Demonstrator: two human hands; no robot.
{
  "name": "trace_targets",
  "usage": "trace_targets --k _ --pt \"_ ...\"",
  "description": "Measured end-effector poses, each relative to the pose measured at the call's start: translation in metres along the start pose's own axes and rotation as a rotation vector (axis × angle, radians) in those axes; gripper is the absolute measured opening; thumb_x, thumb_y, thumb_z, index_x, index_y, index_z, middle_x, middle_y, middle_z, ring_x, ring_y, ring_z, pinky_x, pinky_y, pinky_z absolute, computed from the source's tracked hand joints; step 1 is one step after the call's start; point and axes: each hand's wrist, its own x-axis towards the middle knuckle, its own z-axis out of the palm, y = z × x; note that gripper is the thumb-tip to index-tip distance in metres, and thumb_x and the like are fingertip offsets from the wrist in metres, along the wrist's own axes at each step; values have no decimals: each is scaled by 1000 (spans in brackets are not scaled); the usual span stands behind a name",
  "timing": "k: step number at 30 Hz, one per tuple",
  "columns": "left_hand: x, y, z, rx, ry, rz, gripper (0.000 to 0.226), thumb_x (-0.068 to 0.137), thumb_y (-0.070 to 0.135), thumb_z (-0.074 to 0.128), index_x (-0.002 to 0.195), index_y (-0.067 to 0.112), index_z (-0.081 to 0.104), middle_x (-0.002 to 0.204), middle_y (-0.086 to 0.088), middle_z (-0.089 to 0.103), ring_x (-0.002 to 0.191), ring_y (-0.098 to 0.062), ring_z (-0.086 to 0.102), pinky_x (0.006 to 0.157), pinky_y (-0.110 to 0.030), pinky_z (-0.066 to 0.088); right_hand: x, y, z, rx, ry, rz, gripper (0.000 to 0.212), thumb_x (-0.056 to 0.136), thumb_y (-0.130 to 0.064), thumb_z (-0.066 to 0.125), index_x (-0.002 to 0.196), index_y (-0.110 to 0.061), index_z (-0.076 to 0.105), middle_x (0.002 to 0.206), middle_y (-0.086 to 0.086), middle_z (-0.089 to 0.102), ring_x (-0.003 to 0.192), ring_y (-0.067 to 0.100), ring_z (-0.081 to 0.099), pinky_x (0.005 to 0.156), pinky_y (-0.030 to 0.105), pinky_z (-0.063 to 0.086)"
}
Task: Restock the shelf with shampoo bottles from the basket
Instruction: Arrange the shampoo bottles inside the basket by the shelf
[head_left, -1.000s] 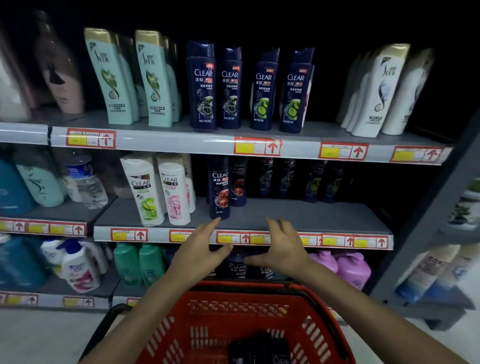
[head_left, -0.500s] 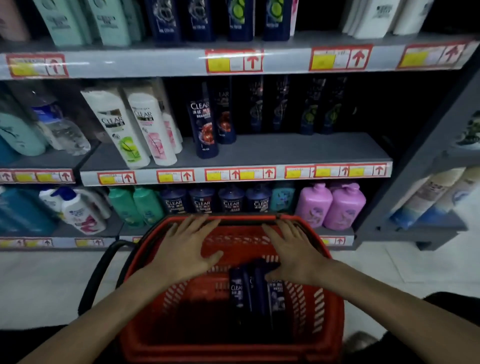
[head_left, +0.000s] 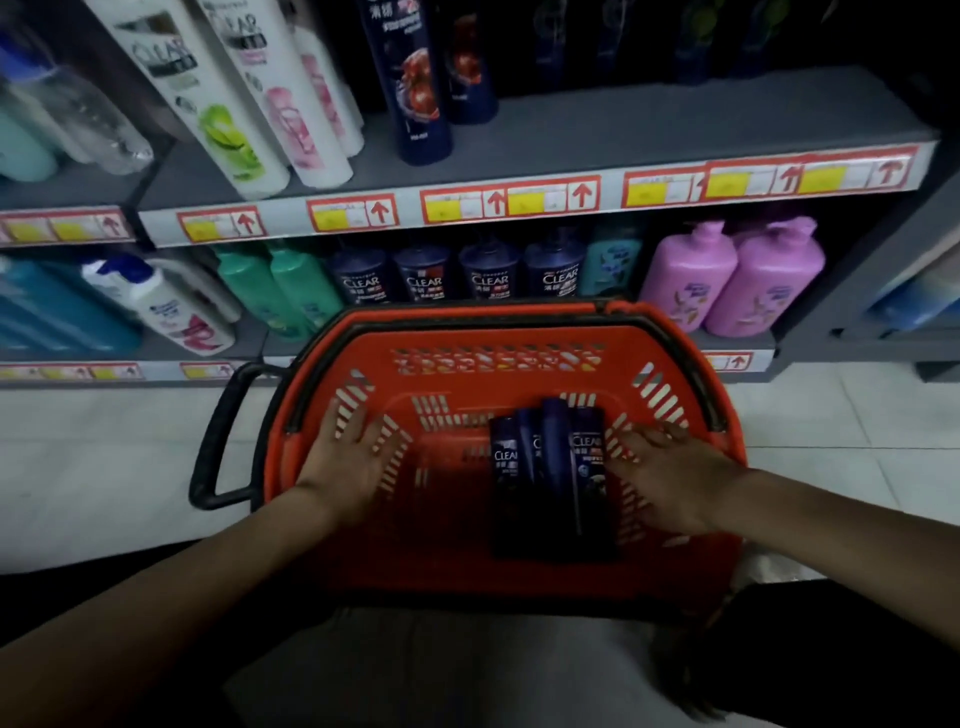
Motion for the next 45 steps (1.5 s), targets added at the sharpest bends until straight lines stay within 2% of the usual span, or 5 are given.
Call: trace_targets --k 4,25,31,36,45 --pt "3 -1 0 114 -50 -11 62 105 36 25 161 17 9 167 -18 8 153 -42 -3 118 -65 -5 -2 0 -3 -89 -62 53 71 90 -45 59 153 -22 38 161 16 28 148 36 26 124 45 18" --pt "58 75 -79 215 -6 38 67 92 59 38 147 23 47 154 -9 44 151 -39 17 116 -66 -7 -38 69 46 -90 -193 286 68 80 -46 70 140 -19 56 147 12 48 142 35 34 124 46 18" --pt "60 104 -103 102 -7 65 46 94 50 44 130 25 57 129 -3 63 123 -27 55 114 -60 21 -18 63 53 437 -53 385 45 89 -43 70 124 -17 62 121 7 66 109 27 63 94 39 55" --pt "66 104 -97 47 -26 66 46 93 50 47 132 27 56 128 1 65 122 -23 57 111 -51 30 25 47 57 1016 81 610 39 83 -53 77 99 -19 67 87 0 66 76 15 62 69 29 49" --pt "68 103 -116 -134 -148 78 38 98 45 43 124 25 61 126 0 64 117 -25 61 96 -40 45 49 19 58 1092 119 763 32 77 -40 86 92 -19 66 75 -3 60 71 15 60 71 27 50"
